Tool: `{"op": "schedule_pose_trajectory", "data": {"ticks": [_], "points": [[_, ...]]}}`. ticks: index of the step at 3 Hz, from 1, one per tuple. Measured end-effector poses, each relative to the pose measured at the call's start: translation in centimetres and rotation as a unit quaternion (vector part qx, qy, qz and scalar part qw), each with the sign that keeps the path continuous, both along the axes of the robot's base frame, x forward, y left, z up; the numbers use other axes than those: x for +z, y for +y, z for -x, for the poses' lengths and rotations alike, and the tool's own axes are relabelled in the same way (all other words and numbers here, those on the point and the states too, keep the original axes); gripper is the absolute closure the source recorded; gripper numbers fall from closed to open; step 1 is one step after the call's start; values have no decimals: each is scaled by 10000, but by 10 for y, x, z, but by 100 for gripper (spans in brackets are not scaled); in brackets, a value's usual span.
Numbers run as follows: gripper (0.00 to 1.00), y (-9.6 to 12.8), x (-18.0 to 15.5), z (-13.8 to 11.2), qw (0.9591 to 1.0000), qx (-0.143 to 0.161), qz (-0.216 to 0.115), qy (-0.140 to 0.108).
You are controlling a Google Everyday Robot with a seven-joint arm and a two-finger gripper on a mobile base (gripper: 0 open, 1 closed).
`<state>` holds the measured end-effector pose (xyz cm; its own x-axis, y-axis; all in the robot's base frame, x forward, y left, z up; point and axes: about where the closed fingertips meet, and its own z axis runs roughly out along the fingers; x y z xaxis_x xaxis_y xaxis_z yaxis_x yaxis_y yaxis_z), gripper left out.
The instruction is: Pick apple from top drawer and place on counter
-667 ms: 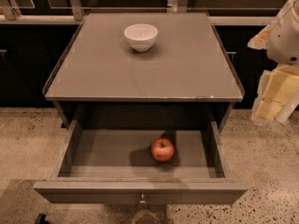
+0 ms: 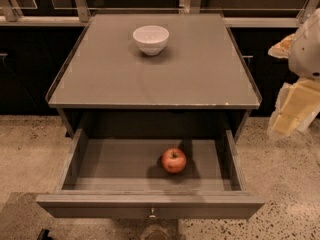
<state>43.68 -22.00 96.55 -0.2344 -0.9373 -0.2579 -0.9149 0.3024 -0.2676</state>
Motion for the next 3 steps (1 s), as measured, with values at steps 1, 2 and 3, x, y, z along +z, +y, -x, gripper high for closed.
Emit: {"op": "schedule_pose_trajectory", "data": {"ticks": [1,2,3], "points": [[0,-16,-53,10,9972,-389,-640,-20],[0,-24,-102,-7,9905,-558,-1246,-186],[0,-24,-100,-15,9892,-598,-1290,-345]]}}
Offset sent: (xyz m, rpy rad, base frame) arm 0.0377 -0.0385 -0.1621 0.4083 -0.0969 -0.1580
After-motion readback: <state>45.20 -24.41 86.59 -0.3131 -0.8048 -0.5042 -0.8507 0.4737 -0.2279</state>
